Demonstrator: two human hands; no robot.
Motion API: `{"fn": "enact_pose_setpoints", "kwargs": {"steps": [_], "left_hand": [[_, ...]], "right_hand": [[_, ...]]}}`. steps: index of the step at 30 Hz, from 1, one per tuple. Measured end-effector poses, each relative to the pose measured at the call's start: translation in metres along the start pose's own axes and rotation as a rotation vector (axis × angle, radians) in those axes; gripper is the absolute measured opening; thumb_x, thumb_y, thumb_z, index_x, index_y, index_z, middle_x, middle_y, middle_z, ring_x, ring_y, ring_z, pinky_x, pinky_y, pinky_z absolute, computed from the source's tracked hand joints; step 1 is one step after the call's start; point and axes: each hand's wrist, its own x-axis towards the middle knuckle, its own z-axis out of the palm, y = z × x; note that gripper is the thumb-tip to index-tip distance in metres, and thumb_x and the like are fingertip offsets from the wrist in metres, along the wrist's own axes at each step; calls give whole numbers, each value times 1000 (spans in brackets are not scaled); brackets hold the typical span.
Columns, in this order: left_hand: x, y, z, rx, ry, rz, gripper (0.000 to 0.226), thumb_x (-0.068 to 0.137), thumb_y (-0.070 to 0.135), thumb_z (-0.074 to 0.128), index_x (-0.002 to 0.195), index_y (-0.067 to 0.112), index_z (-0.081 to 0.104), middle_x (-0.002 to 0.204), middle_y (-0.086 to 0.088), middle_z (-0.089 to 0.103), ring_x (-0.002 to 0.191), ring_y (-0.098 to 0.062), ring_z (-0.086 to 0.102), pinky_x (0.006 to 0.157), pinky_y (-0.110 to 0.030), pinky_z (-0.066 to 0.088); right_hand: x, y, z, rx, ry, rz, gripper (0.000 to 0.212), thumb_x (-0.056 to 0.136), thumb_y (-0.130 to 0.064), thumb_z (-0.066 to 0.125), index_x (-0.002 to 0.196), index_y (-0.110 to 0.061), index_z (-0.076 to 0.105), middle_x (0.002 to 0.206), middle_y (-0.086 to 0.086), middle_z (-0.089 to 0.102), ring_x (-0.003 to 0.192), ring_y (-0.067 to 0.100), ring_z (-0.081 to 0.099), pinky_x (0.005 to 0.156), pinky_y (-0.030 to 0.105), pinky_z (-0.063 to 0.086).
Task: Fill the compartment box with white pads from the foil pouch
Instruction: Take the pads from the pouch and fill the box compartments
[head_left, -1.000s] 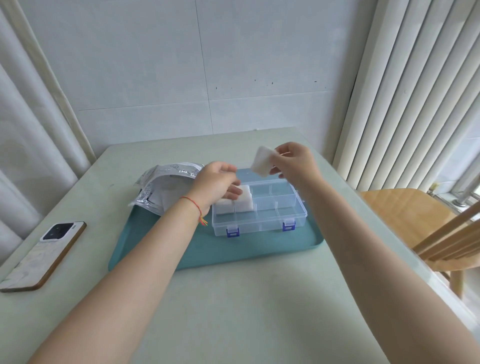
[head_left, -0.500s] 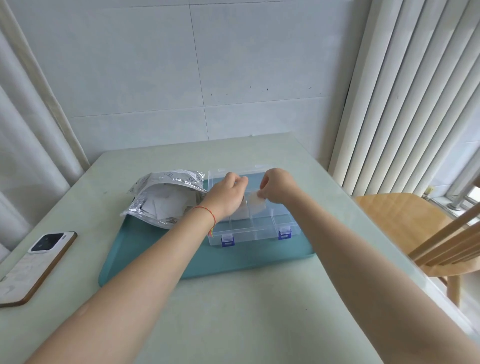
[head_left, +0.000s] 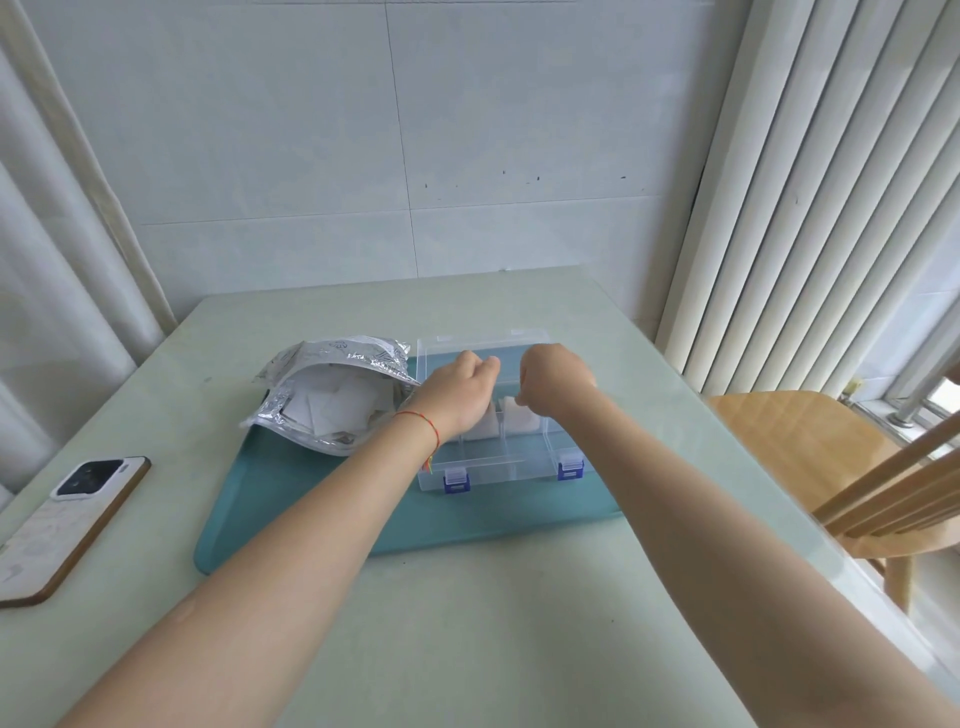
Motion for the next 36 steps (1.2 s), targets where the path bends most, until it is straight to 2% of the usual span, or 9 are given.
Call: {"fn": "enact_pose_setpoints", "kwargs": {"steps": [5, 7, 11, 16, 18, 20, 24, 29, 36], "left_hand": [[-4, 5, -2, -12, -15, -21, 40, 100, 44, 31, 103, 12, 54, 105, -9, 66, 103, -29, 57, 90, -36, 42], [-9, 4, -6, -50, 19, 5, 36, 99, 41, 35, 100, 13, 57, 102, -7, 68, 102, -29, 60, 91, -37, 46], [-35, -9, -27, -169, 339, 82, 27, 88, 30, 43, 82, 16, 66, 79, -1, 70, 82, -26, 65, 76, -37, 53], [-74, -44, -62, -87, 667, 7, 20, 86, 22, 53, 71, 14, 63, 65, 2, 57, 70, -23, 52, 57, -31, 37], [-85, -66, -73, -26, 823, -22, 16, 85, 18, 56, 74, 14, 68, 80, 0, 54, 82, -23, 52, 60, -30, 36], [-91, -90, -81, 59, 904, -20, 14, 83, 13, 59, 79, 16, 72, 97, -5, 53, 98, -27, 49, 70, -33, 42], [-93, -118, -90, 74, 742, -100, 23, 85, 9, 56, 95, 18, 75, 121, -8, 52, 114, -33, 45, 94, -36, 42], [-94, -120, -92, -16, 655, -83, 38, 85, 9, 51, 119, 12, 67, 130, -6, 55, 117, -30, 51, 98, -38, 42], [-93, -121, -95, -30, 654, -67, 42, 86, 10, 51, 125, 10, 64, 130, -8, 58, 118, -33, 51, 100, -41, 42]], "right_hand": [[-2, -2, -6, -27, -163, -43, 17, 89, -9, 48, 72, -11, 51, 82, 5, 54, 77, 25, 54, 59, 28, 41], [-7, -6, -13, 18, -92, -60, 21, 87, -7, 45, 66, -10, 48, 74, 6, 52, 71, 27, 51, 52, 27, 38], [-32, -32, -29, 296, 221, -163, 21, 85, -16, 47, 80, -12, 66, 80, 3, 67, 76, 26, 61, 65, 34, 54], [-69, -96, -22, 465, 169, -304, 26, 81, -21, 53, 59, -9, 46, 57, 3, 40, 58, 22, 31, 53, 31, 31], [-78, -120, -8, 426, 141, -340, 23, 83, -21, 53, 67, -4, 56, 67, 8, 52, 60, 21, 37, 54, 31, 37], [-84, -139, 4, 316, 171, -408, 20, 89, -20, 52, 95, -10, 69, 105, 7, 63, 78, 25, 56, 64, 33, 44], [-85, -164, 18, 47, 173, -440, 44, 95, -20, 49, 138, -13, 43, 149, 1, 32, 102, 33, 59, 62, 34, 41], [-74, -176, 30, -111, 143, -329, 68, 91, -10, 55, 149, -8, 18, 150, 10, 25, 105, 31, 60, 62, 33, 39], [-76, -183, 25, -112, 300, -315, 55, 81, 5, 58, 128, -10, 35, 122, 10, 48, 77, 30, 59, 55, 32, 37]]}}
